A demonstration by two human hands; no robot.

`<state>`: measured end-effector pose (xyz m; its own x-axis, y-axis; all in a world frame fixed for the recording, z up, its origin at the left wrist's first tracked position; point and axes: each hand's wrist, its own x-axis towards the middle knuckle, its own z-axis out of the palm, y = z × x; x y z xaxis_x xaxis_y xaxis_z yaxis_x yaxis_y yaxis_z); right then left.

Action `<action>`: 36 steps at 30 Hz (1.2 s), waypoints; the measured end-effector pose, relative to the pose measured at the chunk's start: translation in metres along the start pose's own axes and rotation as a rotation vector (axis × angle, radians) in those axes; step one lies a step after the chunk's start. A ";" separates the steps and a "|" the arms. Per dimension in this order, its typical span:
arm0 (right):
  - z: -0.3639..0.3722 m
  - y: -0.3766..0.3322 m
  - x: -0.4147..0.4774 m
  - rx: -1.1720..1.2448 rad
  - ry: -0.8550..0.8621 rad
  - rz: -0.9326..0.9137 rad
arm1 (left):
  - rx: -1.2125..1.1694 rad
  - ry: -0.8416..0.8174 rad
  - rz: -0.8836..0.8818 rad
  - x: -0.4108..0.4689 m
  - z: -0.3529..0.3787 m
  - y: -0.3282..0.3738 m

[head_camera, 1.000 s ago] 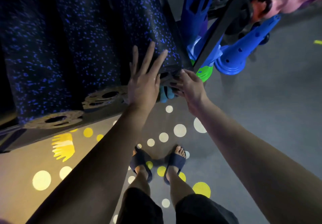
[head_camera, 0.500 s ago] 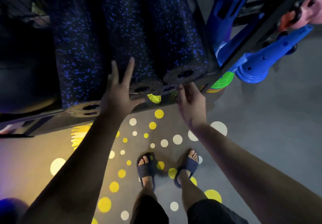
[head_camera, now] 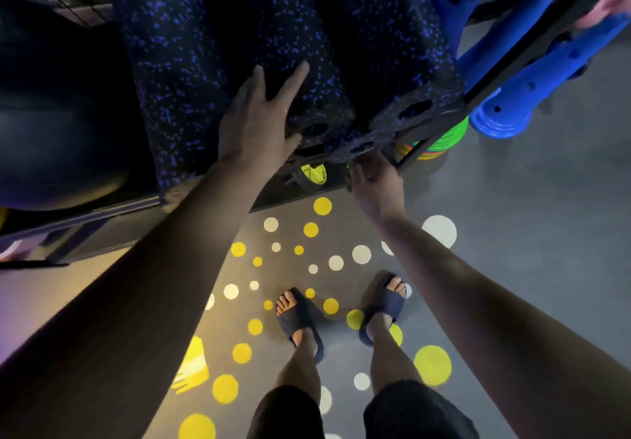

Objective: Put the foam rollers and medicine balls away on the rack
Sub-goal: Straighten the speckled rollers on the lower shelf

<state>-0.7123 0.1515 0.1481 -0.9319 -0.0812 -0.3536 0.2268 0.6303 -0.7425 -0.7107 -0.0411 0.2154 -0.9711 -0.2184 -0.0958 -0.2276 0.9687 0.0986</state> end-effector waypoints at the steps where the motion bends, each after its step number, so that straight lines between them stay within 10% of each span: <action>1: 0.012 -0.001 -0.002 -0.007 -0.048 0.028 | 0.038 0.009 0.040 0.004 -0.002 -0.006; 7: 0.077 -0.010 -0.002 0.183 -0.196 0.242 | 0.151 0.045 0.031 -0.012 -0.019 -0.055; 12: 0.119 -0.029 0.000 0.634 -0.378 0.548 | -0.280 -0.061 -0.350 -0.039 -0.028 -0.096; 17: 0.148 -0.040 0.003 1.143 -0.428 0.673 | -0.403 -0.029 -0.365 -0.040 -0.028 -0.111; 36: 0.125 -0.028 0.003 1.255 -0.383 0.580 | -0.573 -0.010 -0.381 -0.028 -0.020 -0.087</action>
<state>-0.6864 0.0370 0.0972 -0.5361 -0.3797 -0.7539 0.8252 -0.4237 -0.3734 -0.6653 -0.1216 0.2294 -0.8157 -0.5280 -0.2363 -0.5576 0.6090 0.5641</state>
